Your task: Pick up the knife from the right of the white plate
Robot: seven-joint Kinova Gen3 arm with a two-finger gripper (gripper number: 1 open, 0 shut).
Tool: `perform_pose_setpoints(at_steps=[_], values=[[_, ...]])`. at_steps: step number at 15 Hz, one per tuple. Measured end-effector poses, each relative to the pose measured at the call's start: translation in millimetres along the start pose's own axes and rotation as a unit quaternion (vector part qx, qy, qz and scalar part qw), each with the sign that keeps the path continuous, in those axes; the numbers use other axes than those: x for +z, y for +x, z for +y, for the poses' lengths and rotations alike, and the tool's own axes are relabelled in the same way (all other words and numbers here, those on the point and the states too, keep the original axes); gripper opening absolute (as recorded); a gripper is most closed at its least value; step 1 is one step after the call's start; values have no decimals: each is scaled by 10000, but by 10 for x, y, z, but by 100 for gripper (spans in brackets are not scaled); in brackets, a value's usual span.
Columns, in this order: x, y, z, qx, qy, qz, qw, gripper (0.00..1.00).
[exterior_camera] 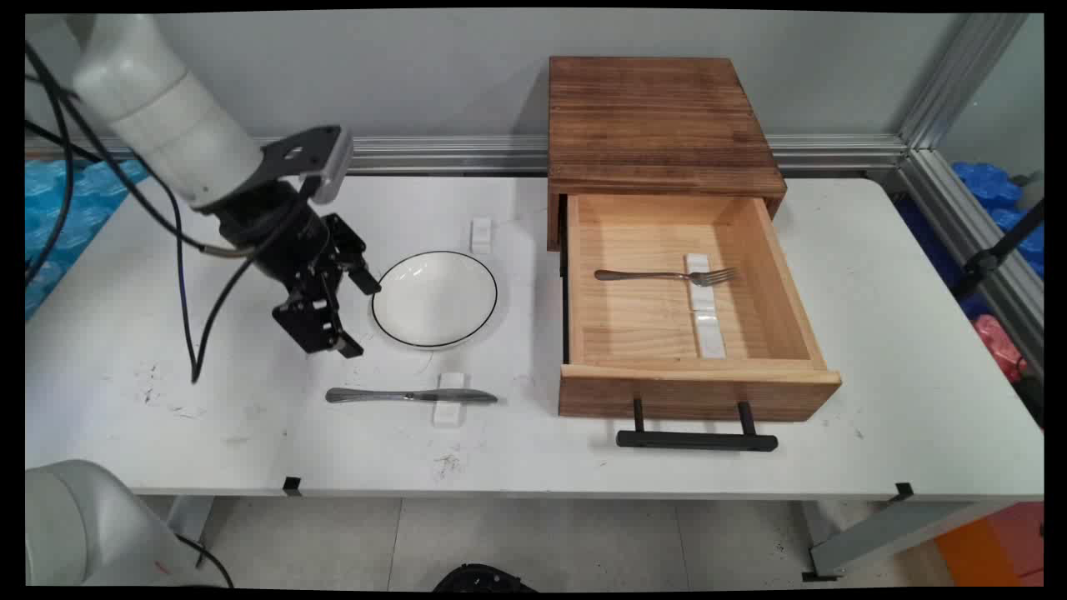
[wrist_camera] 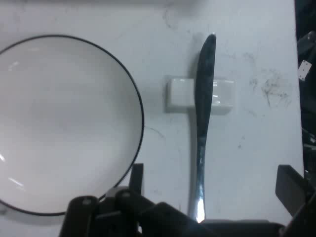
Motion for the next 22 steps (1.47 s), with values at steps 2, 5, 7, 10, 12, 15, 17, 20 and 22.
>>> perform_pose_setpoints(at_steps=[2, 5, 7, 10, 12, 15, 17, 20, 22], values=[[146, -86, 49, 9, 17, 25, 10000, 100], [380, -192, 116, 20, 43, 45, 10000, 100], [542, -239, 147, 3, 84, 74, 9999, 100], [760, -269, 182, -24, 122, 124, 9998, 100], [897, -280, 207, -25, 125, 155, 9998, 100], [1057, -288, 226, -14, 131, 183, 9997, 100], [1136, -299, 232, -6, 130, 193, 9997, 100], [1227, -320, 237, 12, 121, 190, 9997, 100], [1267, -333, 236, 29, 110, 189, 9998, 100]])
